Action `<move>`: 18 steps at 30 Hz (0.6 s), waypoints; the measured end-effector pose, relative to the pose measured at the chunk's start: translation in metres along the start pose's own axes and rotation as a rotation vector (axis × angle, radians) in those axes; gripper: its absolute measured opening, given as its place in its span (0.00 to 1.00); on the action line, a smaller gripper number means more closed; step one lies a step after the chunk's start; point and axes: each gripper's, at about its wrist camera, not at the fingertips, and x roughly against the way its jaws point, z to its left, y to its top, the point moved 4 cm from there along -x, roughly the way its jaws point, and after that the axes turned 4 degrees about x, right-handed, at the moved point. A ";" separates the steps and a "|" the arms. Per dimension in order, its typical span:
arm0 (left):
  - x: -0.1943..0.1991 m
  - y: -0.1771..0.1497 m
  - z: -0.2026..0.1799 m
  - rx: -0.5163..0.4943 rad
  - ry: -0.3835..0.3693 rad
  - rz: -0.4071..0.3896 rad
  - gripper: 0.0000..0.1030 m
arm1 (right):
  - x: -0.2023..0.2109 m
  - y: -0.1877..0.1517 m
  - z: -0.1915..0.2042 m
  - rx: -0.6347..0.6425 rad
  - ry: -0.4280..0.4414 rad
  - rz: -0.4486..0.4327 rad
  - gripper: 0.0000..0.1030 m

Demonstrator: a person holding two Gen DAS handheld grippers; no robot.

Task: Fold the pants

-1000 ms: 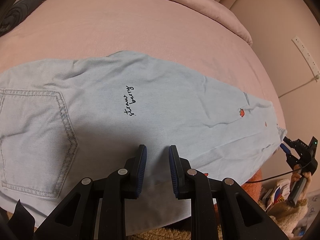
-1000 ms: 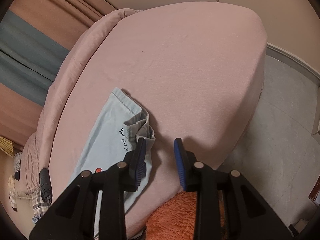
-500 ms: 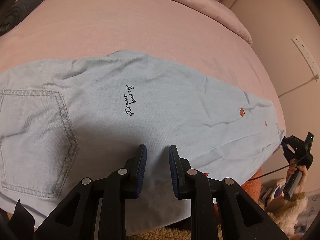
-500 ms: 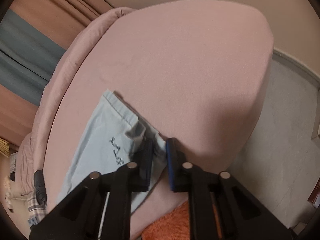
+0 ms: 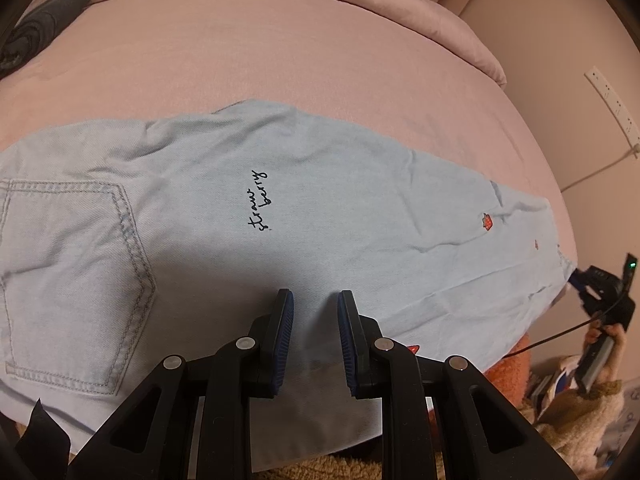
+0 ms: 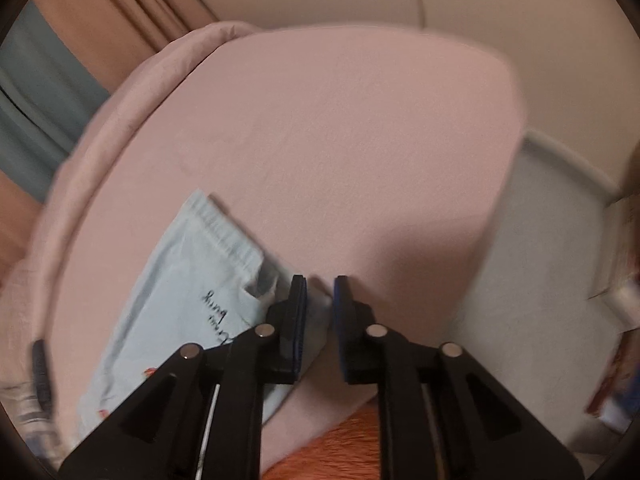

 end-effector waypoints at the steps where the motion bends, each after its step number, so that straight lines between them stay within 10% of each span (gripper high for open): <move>1: 0.000 0.000 0.000 -0.002 0.004 -0.001 0.20 | 0.009 0.004 0.000 0.015 -0.035 -0.032 0.21; 4: -0.001 -0.001 -0.001 -0.008 0.015 -0.002 0.20 | 0.024 0.012 0.004 0.012 0.069 -0.067 0.53; 8: -0.001 -0.002 -0.001 -0.003 0.013 -0.003 0.20 | 0.010 0.008 0.013 0.038 0.123 -0.009 0.57; 14: 0.000 -0.002 0.000 0.007 0.001 -0.004 0.20 | -0.014 -0.003 0.012 0.074 0.024 0.015 0.12; 18: 0.004 -0.005 0.003 0.006 -0.004 -0.008 0.20 | 0.020 0.004 0.014 0.065 0.036 -0.069 0.11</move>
